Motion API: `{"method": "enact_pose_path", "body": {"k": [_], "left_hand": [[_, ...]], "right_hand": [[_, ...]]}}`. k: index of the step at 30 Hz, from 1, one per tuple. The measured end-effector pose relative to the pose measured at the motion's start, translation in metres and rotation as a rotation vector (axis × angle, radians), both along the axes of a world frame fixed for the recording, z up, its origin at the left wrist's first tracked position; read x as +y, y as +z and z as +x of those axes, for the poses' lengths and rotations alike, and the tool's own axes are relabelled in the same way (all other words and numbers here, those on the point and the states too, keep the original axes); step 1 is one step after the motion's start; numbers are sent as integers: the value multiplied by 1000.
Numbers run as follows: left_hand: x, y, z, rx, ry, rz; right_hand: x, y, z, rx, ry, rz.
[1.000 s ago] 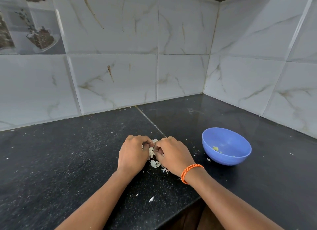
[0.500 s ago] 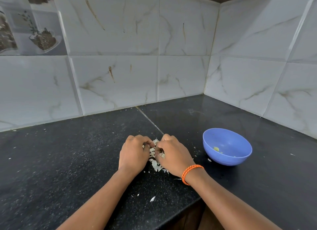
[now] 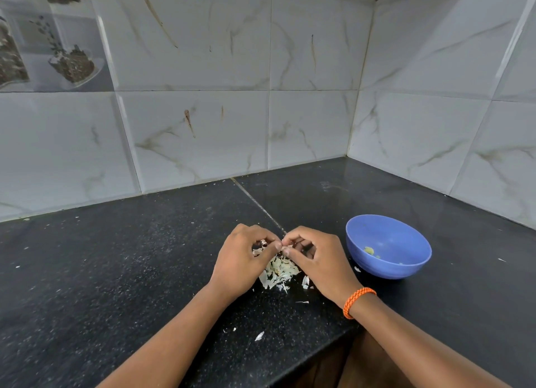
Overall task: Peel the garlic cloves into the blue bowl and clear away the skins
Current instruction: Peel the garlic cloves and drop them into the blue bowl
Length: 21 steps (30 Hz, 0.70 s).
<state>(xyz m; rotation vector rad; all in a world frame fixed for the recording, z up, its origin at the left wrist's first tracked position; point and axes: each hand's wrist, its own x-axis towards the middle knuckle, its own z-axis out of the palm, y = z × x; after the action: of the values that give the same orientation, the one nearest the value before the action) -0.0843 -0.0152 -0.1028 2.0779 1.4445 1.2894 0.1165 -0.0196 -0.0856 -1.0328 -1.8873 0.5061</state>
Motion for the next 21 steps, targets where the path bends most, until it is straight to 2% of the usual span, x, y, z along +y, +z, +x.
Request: {"method": "enact_pose_path", "body": {"k": [9, 15, 21], "left_hand": [[1, -1, 0, 61, -22, -23], [1, 0, -1, 45, 75, -6], [3, 2, -4, 11, 171, 65]], "right_hand": [[6, -11, 5, 52, -40, -5], [8, -12, 8, 68, -45, 8], [10, -13, 6, -1, -29, 69]]}}
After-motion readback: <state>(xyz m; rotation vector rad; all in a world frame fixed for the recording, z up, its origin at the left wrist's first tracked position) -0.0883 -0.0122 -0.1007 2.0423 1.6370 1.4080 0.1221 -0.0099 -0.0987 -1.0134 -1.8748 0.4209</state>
